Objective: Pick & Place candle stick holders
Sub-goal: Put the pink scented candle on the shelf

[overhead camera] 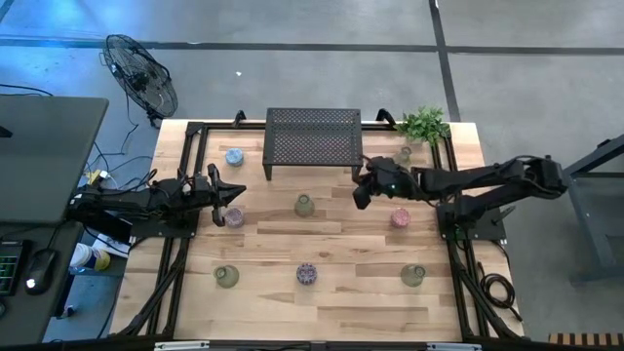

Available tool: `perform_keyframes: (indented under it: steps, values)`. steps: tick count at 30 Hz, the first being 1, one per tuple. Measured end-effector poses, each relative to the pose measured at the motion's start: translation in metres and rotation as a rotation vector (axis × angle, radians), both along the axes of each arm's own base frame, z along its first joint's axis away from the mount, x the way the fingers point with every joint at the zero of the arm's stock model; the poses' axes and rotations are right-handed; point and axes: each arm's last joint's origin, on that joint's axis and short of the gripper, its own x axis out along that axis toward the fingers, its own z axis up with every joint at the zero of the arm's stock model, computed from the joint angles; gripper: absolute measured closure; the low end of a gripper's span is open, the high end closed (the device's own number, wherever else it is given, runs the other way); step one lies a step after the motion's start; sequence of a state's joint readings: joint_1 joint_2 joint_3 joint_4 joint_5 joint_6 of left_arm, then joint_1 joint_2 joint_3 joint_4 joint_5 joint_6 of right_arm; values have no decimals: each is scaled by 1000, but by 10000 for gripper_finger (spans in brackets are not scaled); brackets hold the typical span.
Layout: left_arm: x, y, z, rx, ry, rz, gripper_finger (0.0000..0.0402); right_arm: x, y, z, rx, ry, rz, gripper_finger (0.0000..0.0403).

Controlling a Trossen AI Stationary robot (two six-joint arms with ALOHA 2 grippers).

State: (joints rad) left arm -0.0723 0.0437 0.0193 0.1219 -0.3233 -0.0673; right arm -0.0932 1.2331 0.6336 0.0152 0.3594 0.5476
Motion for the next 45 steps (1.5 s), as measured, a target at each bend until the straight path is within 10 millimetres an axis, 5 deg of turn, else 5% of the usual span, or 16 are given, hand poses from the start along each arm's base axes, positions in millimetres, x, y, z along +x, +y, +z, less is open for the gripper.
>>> perform_keyframes:
  steps: [8, 14, 20, 27, 39, 45]
  values:
    - [0, 0, -1, -15, 9, -2, 399, 0, 7, 7, -145, -16, -196, 403]
    - [0, 0, -2, -15, 15, -2, 399, -25, 7, -12, 58, 1, -579, 403]
    - [0, 0, -2, -15, 15, -2, 399, -44, 15, -27, 295, 133, -676, 403]
    - [0, 0, -2, -15, 15, -1, 399, -46, 18, -31, 459, 310, -502, 403]
    - [0, 0, -2, -15, 12, 0, 399, -15, 25, -14, 15, 295, 243, 403]
    - [0, 0, -2, -14, 13, 1, 399, -3, 31, -3, -50, 165, 523, 403]
